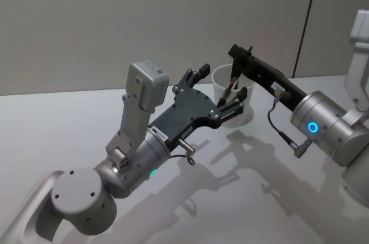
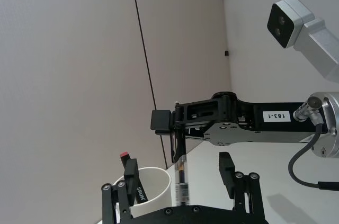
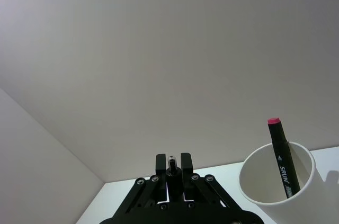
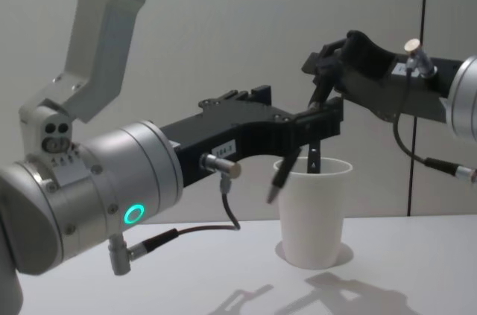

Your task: Place the pen into the pen holder.

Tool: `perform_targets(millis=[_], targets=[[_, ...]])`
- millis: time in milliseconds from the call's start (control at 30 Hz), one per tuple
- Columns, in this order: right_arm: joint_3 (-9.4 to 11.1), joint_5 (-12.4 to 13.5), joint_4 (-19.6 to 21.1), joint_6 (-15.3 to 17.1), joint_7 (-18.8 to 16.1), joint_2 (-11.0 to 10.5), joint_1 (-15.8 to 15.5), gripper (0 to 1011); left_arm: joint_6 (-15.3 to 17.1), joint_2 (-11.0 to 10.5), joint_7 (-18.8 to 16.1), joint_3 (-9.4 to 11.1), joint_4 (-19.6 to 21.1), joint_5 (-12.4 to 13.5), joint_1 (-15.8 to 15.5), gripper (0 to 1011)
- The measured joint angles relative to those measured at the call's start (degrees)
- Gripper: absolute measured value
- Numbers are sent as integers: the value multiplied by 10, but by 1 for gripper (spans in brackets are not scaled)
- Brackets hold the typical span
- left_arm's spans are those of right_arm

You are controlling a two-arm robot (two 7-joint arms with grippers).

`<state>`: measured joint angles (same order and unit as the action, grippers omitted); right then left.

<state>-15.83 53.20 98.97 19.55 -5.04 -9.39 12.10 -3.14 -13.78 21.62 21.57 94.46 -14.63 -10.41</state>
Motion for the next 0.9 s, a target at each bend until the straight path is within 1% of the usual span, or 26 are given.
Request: perform_targets(millis=[33,67,100,500,733,900], targets=[[0,0,0,0,0,0,0,161,0,0,0,0,0,0,0,951],[0,0,0,0,0,0,0,161,0,0,0,0,0,0,0,951],[0,0,0,0,0,0,0,161,0,0,0,0,0,0,0,1000],[1,4,0,-7,0,-1,0,161,0,0,0,0,0,0,0,1001],[4,15,-1,-15,7,-3,0,161,0,0,0,0,0,0,0,1001],[8,29,-3,-19,17,-4,1,161,0,0,0,0,0,0,0,1001]])
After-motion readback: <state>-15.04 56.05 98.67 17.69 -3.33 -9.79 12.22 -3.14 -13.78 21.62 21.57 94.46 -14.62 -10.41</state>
